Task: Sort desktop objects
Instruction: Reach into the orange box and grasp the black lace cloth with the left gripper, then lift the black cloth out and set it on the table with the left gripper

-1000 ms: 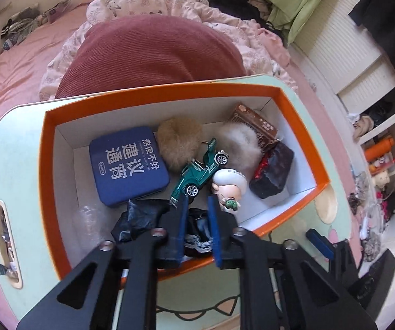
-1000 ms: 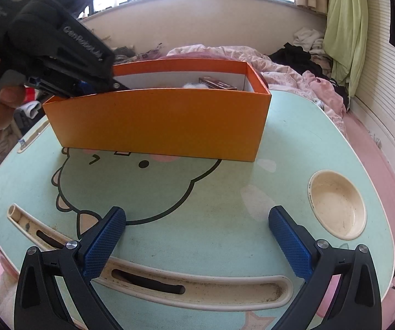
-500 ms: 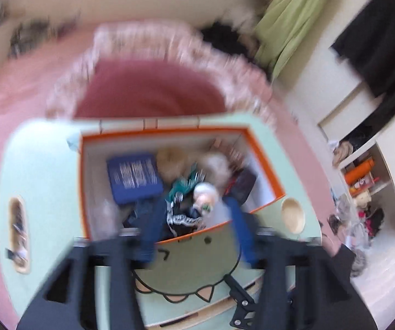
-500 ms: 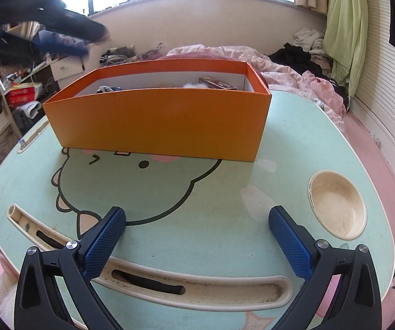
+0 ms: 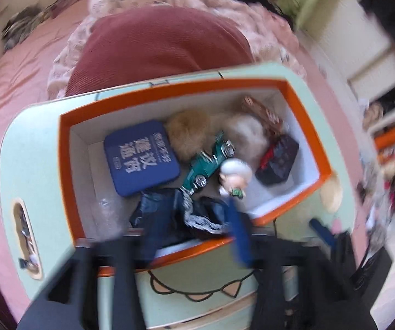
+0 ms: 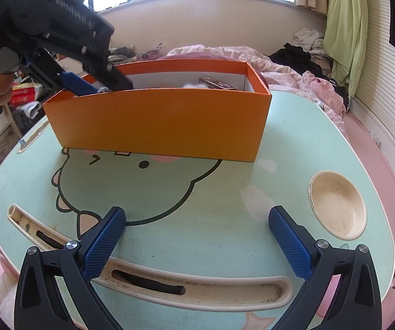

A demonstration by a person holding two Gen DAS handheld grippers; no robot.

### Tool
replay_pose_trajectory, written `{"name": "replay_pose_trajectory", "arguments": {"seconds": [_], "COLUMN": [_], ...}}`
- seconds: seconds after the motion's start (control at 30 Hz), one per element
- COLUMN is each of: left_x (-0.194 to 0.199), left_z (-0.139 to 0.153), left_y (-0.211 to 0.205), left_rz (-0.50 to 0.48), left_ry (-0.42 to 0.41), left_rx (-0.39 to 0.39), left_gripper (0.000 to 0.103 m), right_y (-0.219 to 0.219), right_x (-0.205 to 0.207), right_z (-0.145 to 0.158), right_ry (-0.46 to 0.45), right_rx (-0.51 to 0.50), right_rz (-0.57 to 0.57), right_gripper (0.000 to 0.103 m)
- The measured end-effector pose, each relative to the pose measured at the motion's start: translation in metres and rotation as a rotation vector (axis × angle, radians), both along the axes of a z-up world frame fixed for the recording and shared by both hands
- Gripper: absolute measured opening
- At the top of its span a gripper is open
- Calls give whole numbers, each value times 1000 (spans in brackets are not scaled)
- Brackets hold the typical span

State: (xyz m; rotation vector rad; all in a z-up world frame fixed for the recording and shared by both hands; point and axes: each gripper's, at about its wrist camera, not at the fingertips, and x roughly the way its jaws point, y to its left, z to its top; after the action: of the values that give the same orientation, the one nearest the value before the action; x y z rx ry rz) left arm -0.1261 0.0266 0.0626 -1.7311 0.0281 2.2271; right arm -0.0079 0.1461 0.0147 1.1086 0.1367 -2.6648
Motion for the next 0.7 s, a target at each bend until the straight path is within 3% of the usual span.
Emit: {"name": "replay_pose_trajectory", "arguments": {"seconds": [0.07, 0.23, 0.3, 0.4, 0.57, 0.7], "left_x": [4, -3, -7, 4, 61, 115], "left_z": [2, -2, 6, 39, 79, 63], "left_y": [9, 5, 0, -9, -24, -19], "left_rz": [-59, -57, -32, -18, -83, -146], "left_ry": [38, 2, 20, 131, 260, 319], "left_rx": [-56, -17, 17, 126, 291, 310], "left_gripper": [15, 9, 8, 8, 8, 8], "right_y": [0, 0, 0, 0, 1, 4], "right_x": [0, 1, 1, 1, 2, 0], "right_z": [0, 0, 0, 0, 0, 1], "right_ry": [0, 1, 1, 1, 1, -6], "right_rx": [-1, -1, -2, -2, -3, -4], "right_rz": [0, 0, 0, 0, 0, 10], "right_gripper": [103, 103, 103, 103, 103, 103]}}
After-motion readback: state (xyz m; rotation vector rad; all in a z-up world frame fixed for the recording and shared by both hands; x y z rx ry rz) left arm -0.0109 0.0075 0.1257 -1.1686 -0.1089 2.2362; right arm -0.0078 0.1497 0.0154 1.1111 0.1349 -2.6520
